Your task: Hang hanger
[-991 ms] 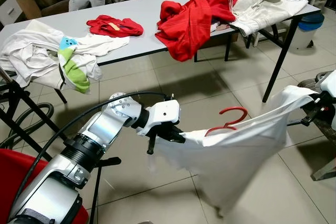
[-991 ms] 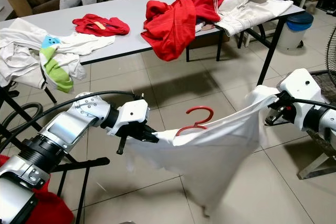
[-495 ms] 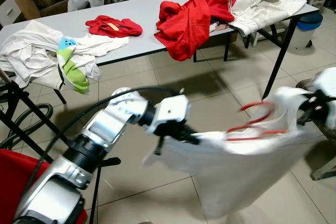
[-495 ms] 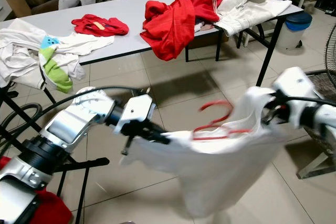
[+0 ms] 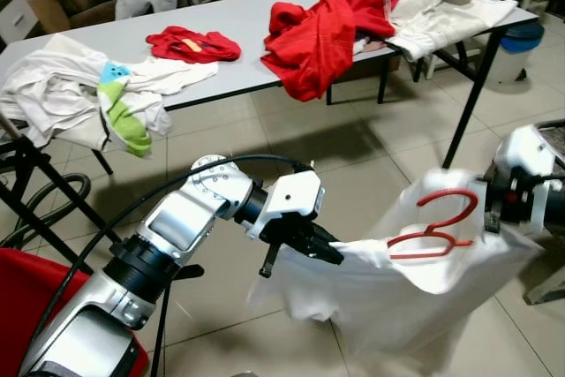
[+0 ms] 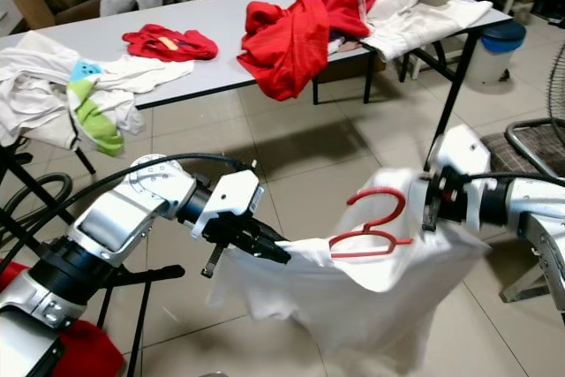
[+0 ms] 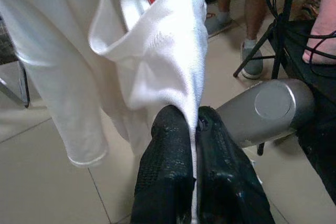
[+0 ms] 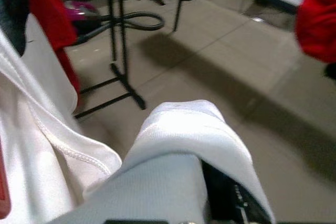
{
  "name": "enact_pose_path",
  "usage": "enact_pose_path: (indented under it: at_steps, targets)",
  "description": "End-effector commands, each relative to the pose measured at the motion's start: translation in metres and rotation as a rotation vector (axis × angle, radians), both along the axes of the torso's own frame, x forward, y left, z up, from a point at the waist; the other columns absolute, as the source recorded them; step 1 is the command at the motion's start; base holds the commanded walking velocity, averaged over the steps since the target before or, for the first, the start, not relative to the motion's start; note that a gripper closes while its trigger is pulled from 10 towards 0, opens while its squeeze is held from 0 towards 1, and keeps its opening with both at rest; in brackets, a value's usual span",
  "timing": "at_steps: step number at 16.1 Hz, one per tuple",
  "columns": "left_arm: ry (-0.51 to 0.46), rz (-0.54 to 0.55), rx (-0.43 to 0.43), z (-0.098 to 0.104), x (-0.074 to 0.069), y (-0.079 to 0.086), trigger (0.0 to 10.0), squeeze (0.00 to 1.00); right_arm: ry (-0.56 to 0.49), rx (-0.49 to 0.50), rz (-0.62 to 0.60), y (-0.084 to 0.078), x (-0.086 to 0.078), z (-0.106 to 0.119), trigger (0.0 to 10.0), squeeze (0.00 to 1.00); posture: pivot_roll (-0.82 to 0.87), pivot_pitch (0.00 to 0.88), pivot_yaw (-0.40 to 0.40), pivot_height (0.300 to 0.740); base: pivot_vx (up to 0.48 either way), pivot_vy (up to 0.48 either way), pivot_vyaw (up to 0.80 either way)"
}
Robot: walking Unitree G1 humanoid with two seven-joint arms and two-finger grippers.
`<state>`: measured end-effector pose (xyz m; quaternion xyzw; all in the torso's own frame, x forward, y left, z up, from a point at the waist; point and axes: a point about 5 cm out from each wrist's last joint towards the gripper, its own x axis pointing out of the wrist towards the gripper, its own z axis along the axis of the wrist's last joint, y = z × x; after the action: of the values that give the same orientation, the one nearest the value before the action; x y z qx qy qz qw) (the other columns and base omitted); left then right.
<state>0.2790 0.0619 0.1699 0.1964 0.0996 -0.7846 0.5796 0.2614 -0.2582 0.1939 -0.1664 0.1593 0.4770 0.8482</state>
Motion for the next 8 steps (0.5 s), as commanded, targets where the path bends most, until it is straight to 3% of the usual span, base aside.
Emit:
enact_pose_path:
  at_steps: [1,2,3,4,8]
  targets:
    - [0.009,-0.023,-0.052,0.01,-0.003,0.0,0.0,0.0,0.07,0.003,0.071,0.005,-0.005,-0.001,10.0,1.0,-0.18,0.0,0.137,0.74,0.0,0.0,0.0]
    - [0.029,-0.028,-0.06,0.011,-0.003,0.001,0.0,0.0,0.214,-0.041,0.159,0.001,-0.016,-0.01,10.0,1.0,-0.18,0.0,0.134,0.74,0.0,0.0,0.0]
    - [0.029,-0.028,-0.06,0.011,-0.003,0.001,0.0,0.0,0.214,-0.041,0.159,0.001,-0.016,-0.01,10.0,1.0,-0.18,0.0,0.134,0.74,0.0,0.0,0.0]
    - [0.041,-0.03,-0.03,0.009,-0.002,0.005,0.0,0.0,0.315,-0.076,0.229,-0.007,-0.023,-0.01,10.0,1.0,-0.18,0.0,0.131,0.74,0.0,0.0,0.0]
    - [0.081,-0.048,0.031,0.006,-0.004,0.015,0.0,0.0,0.428,-0.107,0.34,-0.017,-0.032,0.007,10.0,1.0,-0.18,0.0,0.117,0.74,0.0,0.0,0.0]
